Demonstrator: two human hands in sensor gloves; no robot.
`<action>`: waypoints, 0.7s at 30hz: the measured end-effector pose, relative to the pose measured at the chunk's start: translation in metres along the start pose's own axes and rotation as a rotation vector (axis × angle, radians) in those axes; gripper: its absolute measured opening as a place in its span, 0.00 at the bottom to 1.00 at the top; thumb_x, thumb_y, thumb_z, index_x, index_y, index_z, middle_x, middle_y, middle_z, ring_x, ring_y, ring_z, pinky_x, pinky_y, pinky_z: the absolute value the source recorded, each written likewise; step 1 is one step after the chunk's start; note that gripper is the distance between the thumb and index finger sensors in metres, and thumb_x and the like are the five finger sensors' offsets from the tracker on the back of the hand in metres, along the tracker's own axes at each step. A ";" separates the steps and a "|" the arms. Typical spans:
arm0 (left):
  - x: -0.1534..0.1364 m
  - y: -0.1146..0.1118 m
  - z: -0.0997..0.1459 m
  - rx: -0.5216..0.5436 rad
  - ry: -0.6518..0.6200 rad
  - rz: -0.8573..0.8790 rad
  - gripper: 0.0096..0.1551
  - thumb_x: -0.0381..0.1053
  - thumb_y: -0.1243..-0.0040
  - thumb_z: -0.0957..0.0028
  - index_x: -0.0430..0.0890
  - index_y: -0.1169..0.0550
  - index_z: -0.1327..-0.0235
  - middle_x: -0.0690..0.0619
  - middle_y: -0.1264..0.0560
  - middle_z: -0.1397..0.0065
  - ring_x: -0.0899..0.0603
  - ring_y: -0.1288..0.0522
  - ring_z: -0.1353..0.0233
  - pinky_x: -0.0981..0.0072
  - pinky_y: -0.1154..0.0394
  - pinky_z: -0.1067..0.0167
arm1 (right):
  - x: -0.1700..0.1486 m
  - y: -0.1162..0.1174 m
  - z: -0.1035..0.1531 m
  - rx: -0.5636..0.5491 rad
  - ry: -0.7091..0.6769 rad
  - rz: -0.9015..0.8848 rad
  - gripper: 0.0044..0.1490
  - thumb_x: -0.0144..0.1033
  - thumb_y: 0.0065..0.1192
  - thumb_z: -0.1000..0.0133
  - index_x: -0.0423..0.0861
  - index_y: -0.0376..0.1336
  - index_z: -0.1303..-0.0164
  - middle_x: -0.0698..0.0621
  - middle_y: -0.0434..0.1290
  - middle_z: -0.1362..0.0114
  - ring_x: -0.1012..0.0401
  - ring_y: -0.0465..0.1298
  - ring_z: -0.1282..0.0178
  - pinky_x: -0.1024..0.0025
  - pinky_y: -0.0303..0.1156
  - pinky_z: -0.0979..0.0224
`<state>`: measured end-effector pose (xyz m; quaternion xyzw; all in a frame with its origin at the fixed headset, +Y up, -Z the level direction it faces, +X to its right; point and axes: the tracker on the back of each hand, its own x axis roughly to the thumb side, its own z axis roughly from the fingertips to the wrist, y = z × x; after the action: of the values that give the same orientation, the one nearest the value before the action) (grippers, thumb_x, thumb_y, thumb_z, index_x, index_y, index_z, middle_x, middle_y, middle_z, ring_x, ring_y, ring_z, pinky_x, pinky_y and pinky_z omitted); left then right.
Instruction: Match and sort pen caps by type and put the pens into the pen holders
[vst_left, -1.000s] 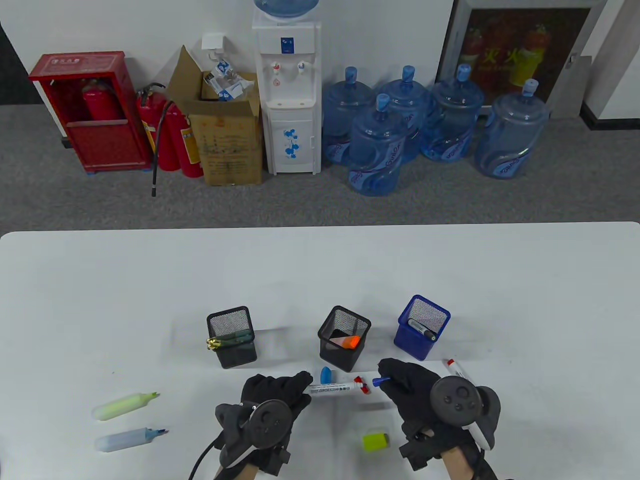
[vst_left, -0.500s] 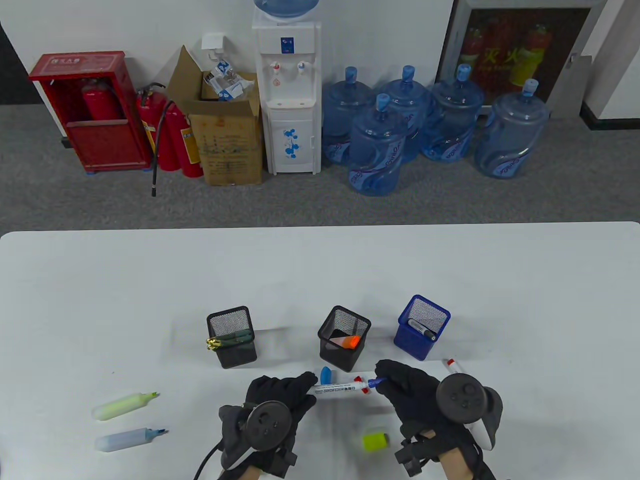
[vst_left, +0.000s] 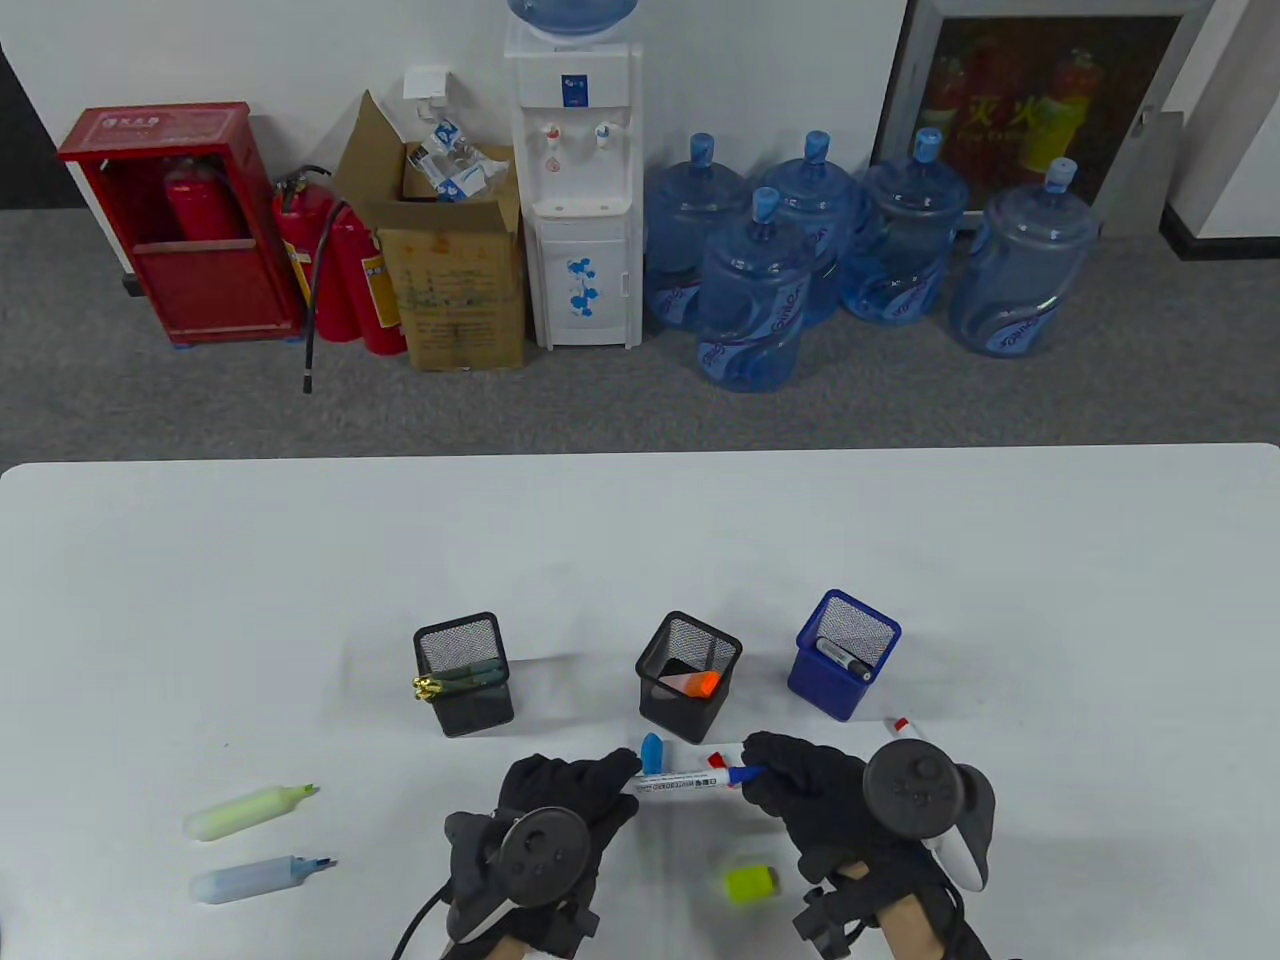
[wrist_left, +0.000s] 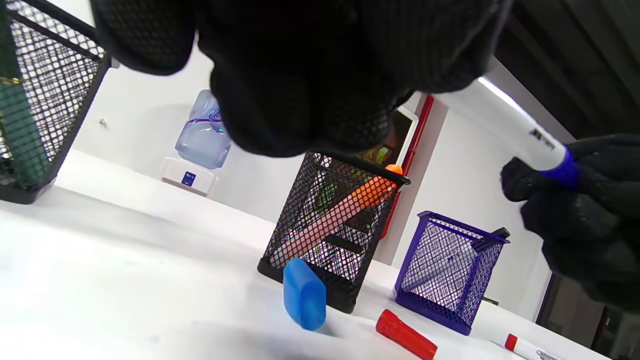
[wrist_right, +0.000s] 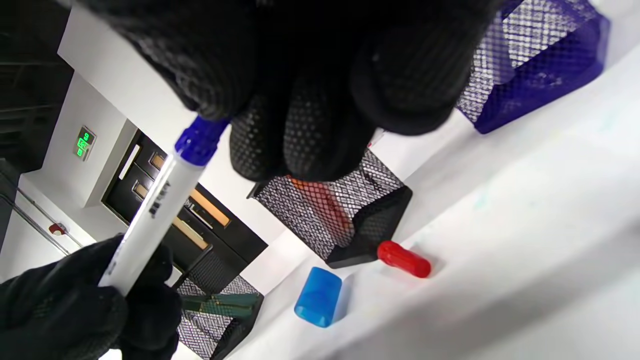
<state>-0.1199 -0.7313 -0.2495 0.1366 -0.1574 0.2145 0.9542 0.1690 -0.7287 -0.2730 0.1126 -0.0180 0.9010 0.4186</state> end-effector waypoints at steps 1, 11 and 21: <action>0.001 0.000 0.000 -0.002 -0.005 -0.011 0.28 0.53 0.39 0.56 0.54 0.20 0.40 0.54 0.12 0.47 0.45 0.12 0.52 0.36 0.27 0.35 | 0.002 0.000 0.001 -0.017 -0.009 0.009 0.30 0.44 0.64 0.53 0.48 0.71 0.40 0.57 0.84 0.45 0.62 0.86 0.50 0.70 0.87 0.48; 0.006 0.007 -0.001 -0.003 -0.050 0.030 0.27 0.50 0.38 0.56 0.50 0.19 0.42 0.51 0.11 0.50 0.43 0.12 0.56 0.37 0.26 0.35 | 0.005 0.001 0.001 -0.053 -0.038 -0.017 0.29 0.43 0.65 0.55 0.47 0.72 0.44 0.56 0.86 0.49 0.62 0.87 0.53 0.71 0.88 0.50; 0.016 0.004 0.002 0.083 -0.150 -0.158 0.26 0.50 0.37 0.57 0.53 0.19 0.43 0.52 0.11 0.50 0.44 0.12 0.54 0.38 0.25 0.34 | -0.005 0.001 -0.001 0.033 0.033 -0.156 0.29 0.43 0.65 0.53 0.45 0.72 0.43 0.54 0.86 0.49 0.61 0.87 0.53 0.70 0.87 0.49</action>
<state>-0.1082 -0.7224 -0.2405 0.2037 -0.2082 0.1342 0.9472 0.1712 -0.7331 -0.2748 0.1058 0.0123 0.8675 0.4858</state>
